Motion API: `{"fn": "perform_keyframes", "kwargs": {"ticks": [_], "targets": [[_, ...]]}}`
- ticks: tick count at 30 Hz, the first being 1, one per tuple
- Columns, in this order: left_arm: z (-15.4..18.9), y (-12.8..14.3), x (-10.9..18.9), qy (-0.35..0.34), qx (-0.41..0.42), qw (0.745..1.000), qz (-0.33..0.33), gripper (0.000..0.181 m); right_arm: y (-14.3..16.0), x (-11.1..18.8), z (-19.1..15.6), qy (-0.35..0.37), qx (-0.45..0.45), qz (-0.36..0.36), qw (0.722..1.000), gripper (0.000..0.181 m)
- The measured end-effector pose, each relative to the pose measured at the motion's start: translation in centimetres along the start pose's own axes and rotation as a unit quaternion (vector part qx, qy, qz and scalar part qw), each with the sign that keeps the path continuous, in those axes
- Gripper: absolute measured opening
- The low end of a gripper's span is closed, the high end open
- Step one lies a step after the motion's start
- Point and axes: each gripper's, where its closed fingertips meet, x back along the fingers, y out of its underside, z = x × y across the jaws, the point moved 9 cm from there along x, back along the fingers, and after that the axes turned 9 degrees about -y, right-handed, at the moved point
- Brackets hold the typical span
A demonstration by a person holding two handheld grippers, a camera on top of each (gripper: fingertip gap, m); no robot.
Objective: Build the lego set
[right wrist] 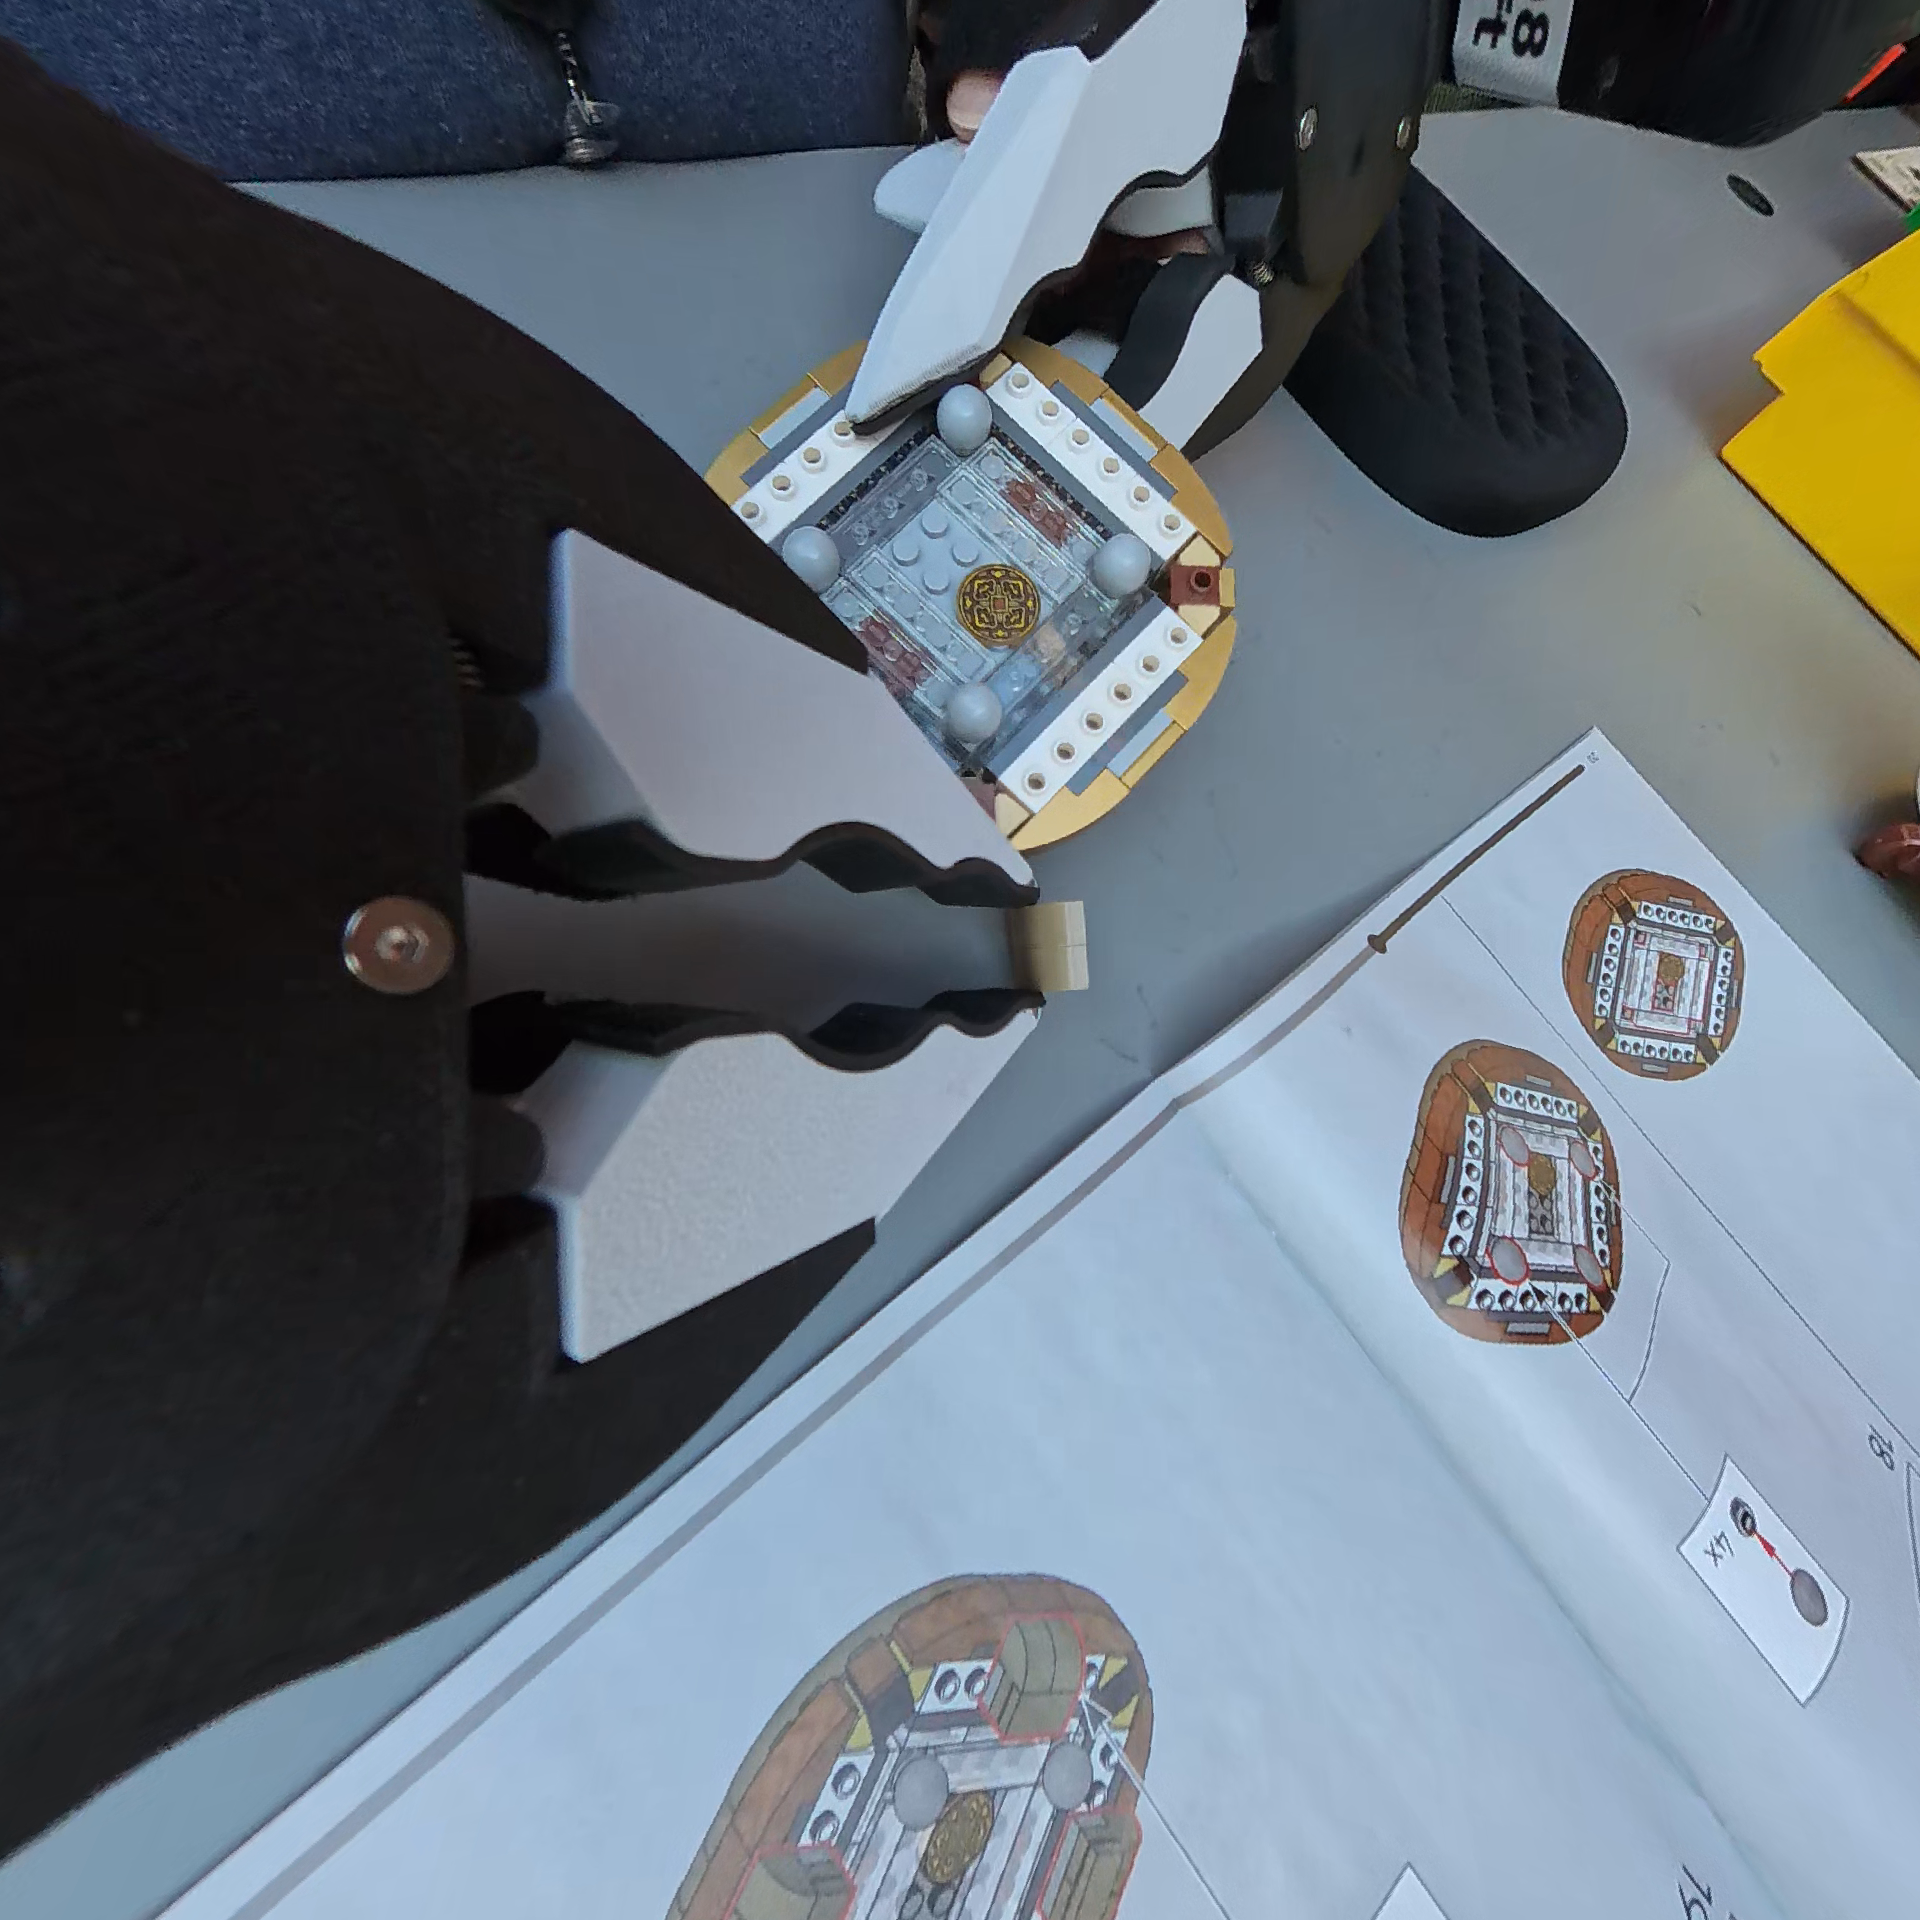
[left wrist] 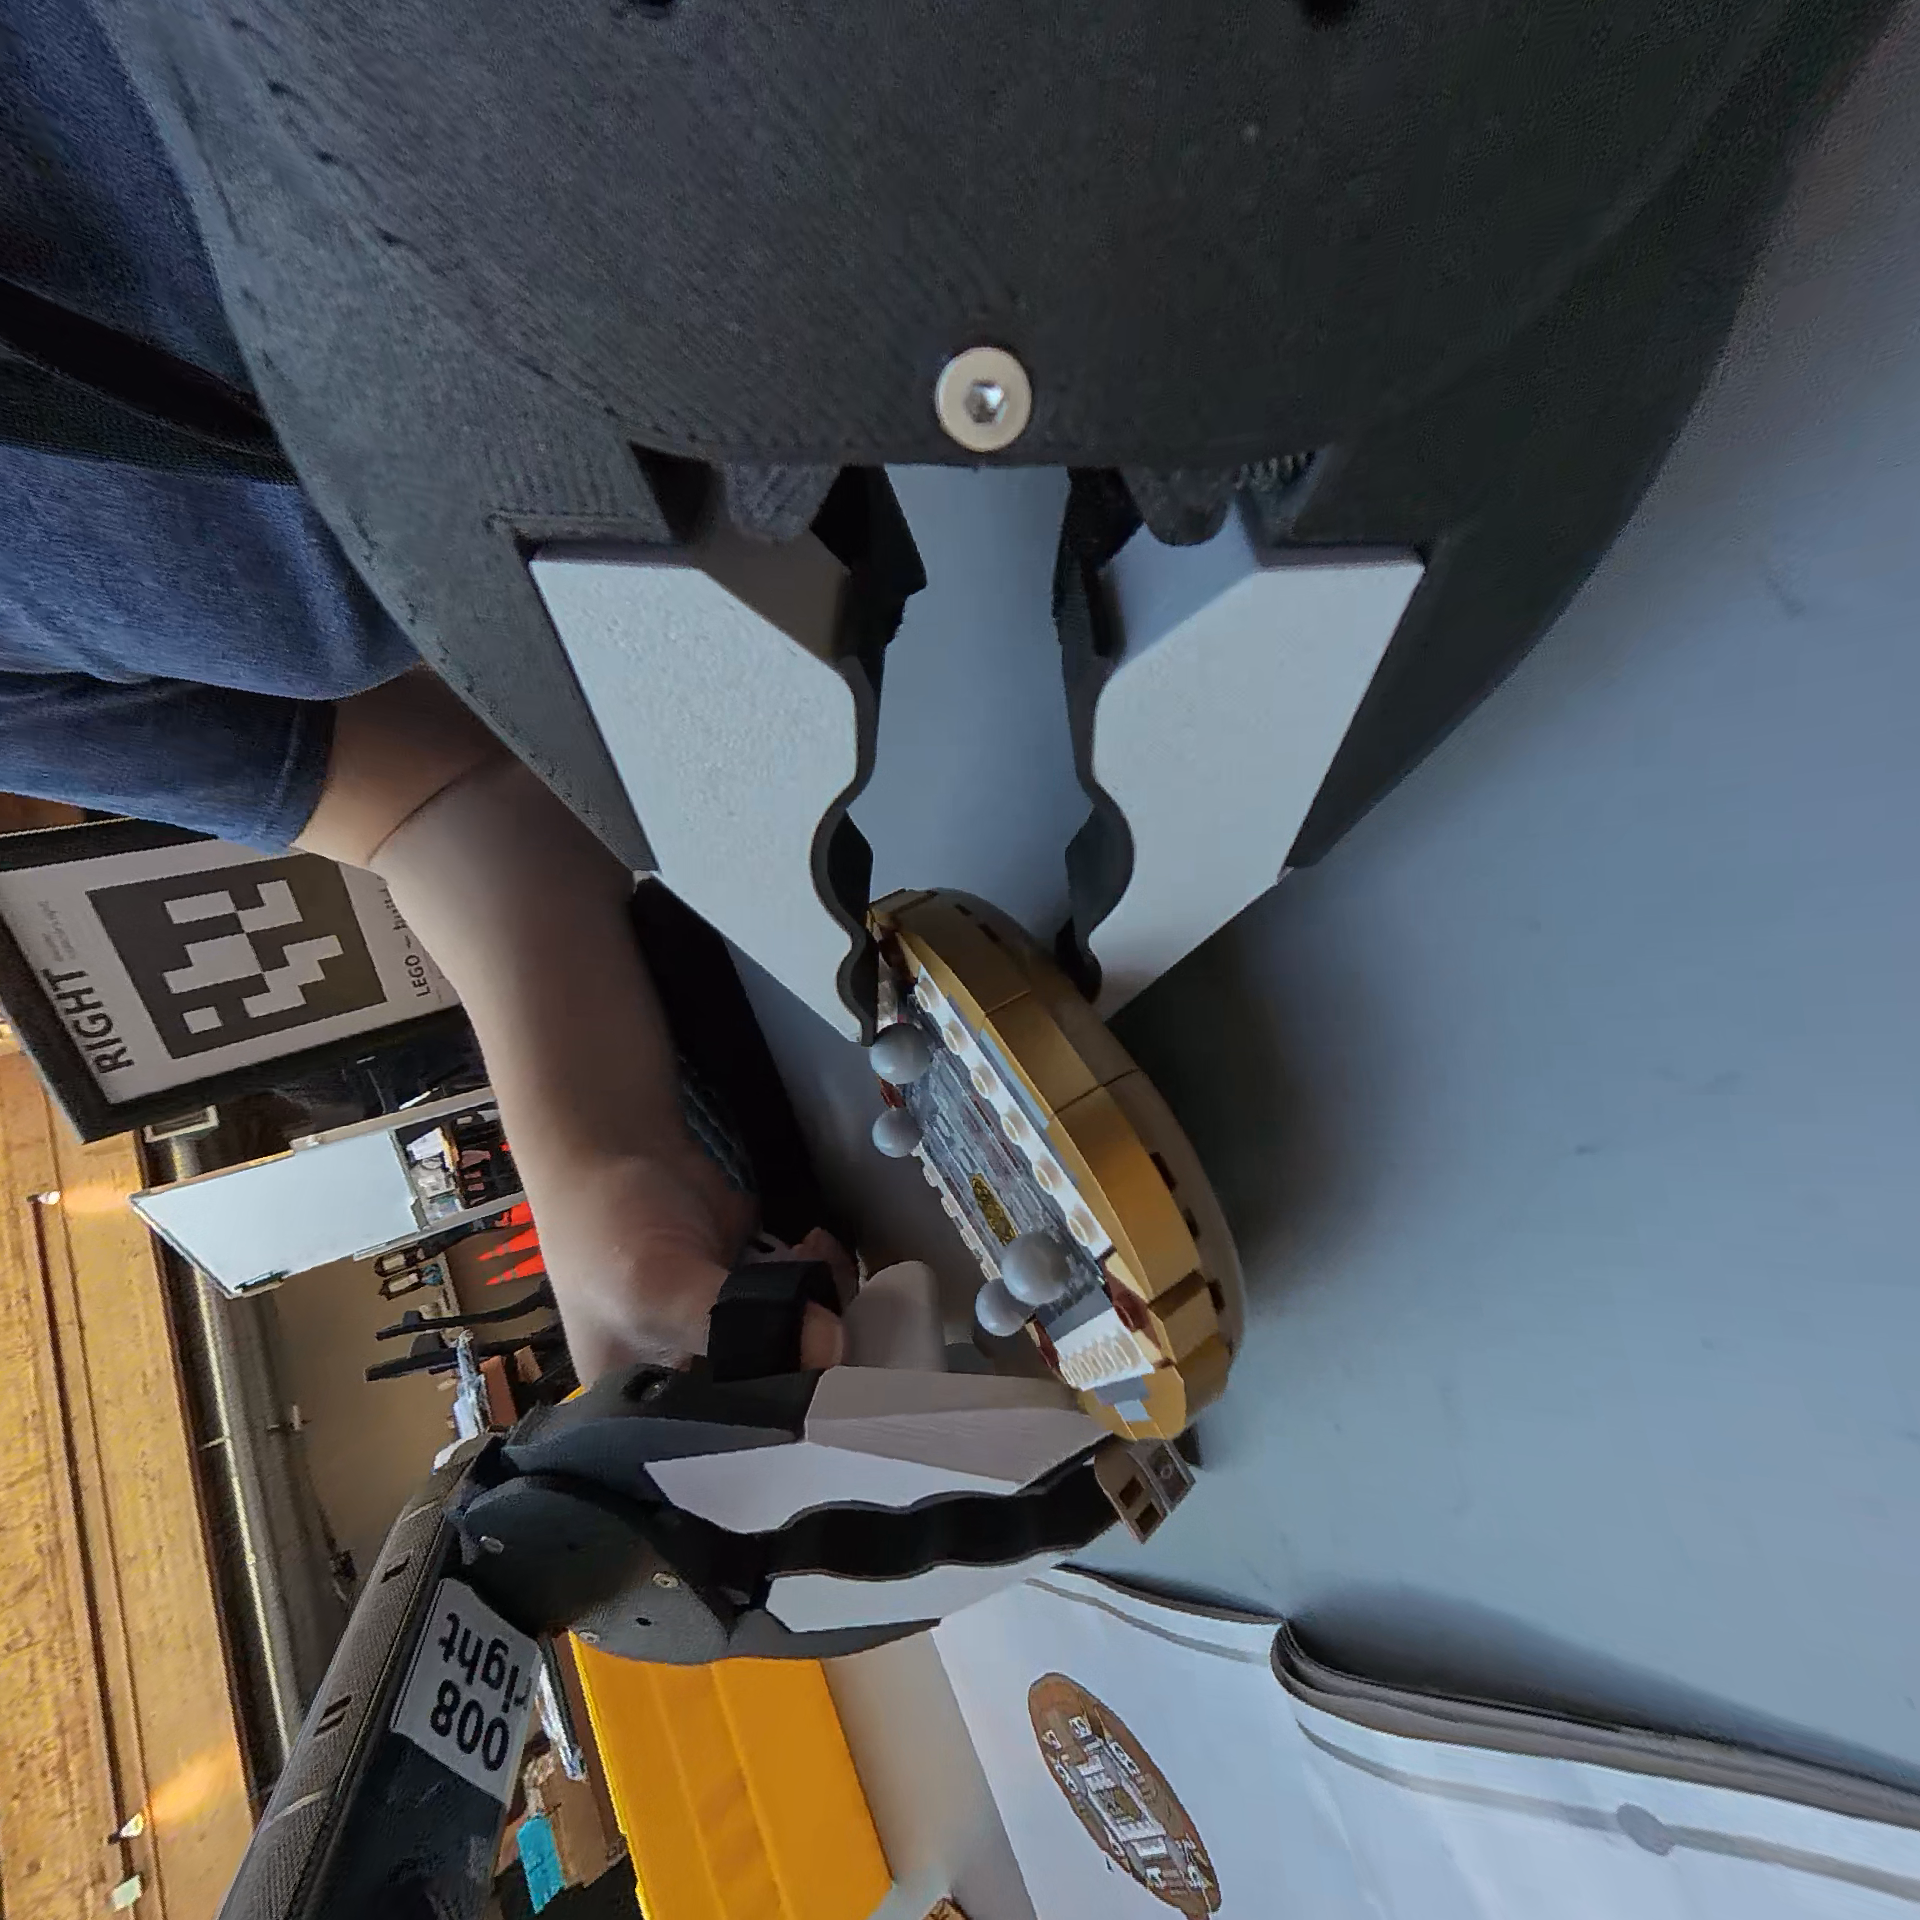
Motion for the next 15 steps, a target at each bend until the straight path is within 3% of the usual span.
{"fn": "perform_keyframes", "kwargs": {"ticks": [10,15], "targets": [[-0.1,-0.6,0.6,0.112,0.042,0.992,-0.027,0.028,0.1,0.3,-0.2,-0.022,0.010,0.004,1.000,0.015],[-0.4,-1.0,1.5,0.125,0.045,0.991,-0.034,0.027,0.1,0.1,-0.3,-0.032,0.007,-0.004,0.999,0.015]]}}
